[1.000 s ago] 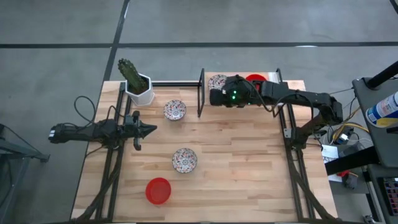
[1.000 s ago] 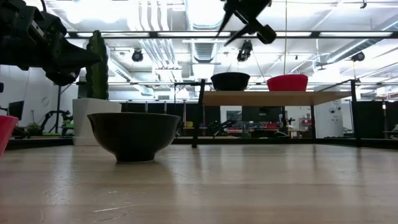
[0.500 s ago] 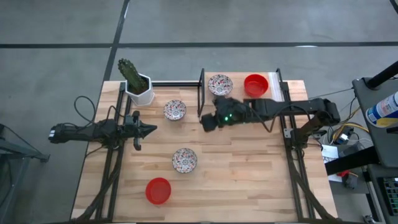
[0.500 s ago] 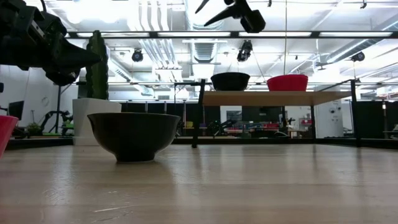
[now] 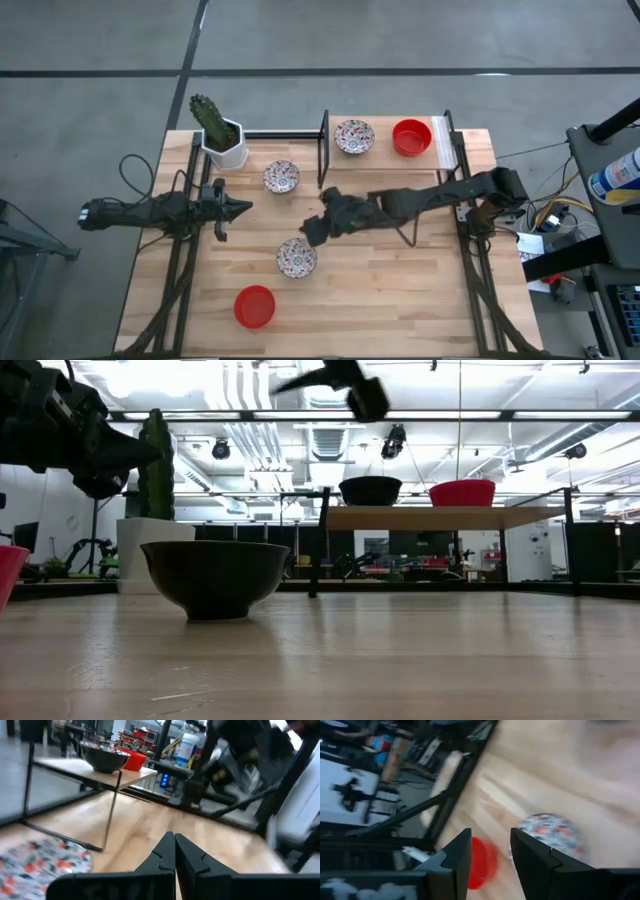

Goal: Pick & Place Mini bowls
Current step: Stack the red bowl on top of the other red bowls on the shelf

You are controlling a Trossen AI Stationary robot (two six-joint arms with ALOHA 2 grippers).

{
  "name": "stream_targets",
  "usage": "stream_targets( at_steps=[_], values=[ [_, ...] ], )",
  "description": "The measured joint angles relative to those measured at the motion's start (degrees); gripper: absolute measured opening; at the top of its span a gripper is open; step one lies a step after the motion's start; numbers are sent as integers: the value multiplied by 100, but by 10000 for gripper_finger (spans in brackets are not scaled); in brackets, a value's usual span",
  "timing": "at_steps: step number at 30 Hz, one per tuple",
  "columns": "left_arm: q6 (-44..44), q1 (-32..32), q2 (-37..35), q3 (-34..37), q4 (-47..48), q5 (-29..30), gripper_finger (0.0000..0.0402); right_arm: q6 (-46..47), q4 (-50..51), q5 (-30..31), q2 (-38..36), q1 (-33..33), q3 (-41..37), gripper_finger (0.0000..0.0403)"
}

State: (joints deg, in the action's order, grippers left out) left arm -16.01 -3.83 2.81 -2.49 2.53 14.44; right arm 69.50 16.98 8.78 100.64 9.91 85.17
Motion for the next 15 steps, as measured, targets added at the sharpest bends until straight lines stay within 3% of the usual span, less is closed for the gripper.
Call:
stream_targets(
  at_steps=[3, 9, 15],
  values=[
    [-1371, -5, 0, 23, -187, -305, 0, 65, -457, -31, 222, 136, 0, 132],
    [-5252, -5, -15, 19, -453, -751, 0, 67, -696, -314, 580, 265, 276, 132],
    [-6264, -5, -17, 14, -529, -960, 0, 41, -718, -432, 620, 333, 428, 132]
  ],
)
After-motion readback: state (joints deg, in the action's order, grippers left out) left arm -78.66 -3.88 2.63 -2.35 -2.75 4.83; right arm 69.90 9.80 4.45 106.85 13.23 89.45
